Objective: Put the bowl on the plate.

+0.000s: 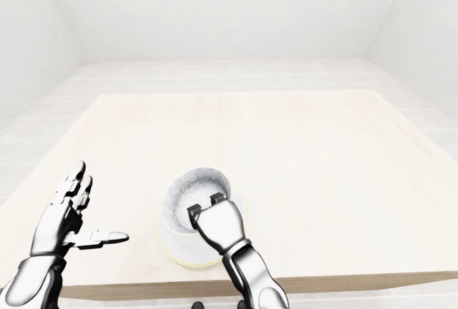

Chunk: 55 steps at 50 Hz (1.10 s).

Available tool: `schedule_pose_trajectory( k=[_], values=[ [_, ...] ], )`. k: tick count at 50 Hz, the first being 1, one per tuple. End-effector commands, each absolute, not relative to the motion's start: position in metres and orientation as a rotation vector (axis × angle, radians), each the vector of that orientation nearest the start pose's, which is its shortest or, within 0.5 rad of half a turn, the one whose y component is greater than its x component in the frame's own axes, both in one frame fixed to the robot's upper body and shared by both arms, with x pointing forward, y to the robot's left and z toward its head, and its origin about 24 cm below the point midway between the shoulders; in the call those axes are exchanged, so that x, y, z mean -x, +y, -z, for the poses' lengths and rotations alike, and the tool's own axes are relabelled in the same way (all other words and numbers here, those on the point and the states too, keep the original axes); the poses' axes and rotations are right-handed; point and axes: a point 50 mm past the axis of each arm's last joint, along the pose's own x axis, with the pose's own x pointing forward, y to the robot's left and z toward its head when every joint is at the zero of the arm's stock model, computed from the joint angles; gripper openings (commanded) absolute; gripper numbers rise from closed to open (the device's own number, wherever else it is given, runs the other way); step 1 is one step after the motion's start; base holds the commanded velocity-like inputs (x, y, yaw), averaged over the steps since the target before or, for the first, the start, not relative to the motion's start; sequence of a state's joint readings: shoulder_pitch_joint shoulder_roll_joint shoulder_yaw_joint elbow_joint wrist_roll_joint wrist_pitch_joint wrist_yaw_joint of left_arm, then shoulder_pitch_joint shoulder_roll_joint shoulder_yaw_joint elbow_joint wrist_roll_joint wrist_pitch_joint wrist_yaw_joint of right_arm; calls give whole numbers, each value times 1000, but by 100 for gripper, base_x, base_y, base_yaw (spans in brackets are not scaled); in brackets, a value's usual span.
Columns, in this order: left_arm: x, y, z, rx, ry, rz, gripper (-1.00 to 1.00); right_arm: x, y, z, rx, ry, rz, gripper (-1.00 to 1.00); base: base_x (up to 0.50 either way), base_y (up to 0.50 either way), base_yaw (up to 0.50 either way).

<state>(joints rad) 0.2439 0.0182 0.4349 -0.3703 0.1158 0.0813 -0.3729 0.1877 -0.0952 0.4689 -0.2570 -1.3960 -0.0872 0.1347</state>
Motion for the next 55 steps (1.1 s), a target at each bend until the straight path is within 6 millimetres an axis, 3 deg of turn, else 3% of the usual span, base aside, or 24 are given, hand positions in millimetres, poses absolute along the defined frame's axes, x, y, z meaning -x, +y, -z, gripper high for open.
schedule_pose_trajectory(
  k=[1,19,55],
  values=[
    [-184,250,-74,-255,11,-120,100,-190,-52,-51,1377,-341,-477,-67,0,0,0],
    [-185,250,-74,-257,10,-119,100,-188,-53,-43,1376,-313,-508,-65,0,0,0],
    [-185,247,-68,-253,20,-116,100,-182,-53,-38,1386,-307,-527,-29,0,0,0]
  ],
)
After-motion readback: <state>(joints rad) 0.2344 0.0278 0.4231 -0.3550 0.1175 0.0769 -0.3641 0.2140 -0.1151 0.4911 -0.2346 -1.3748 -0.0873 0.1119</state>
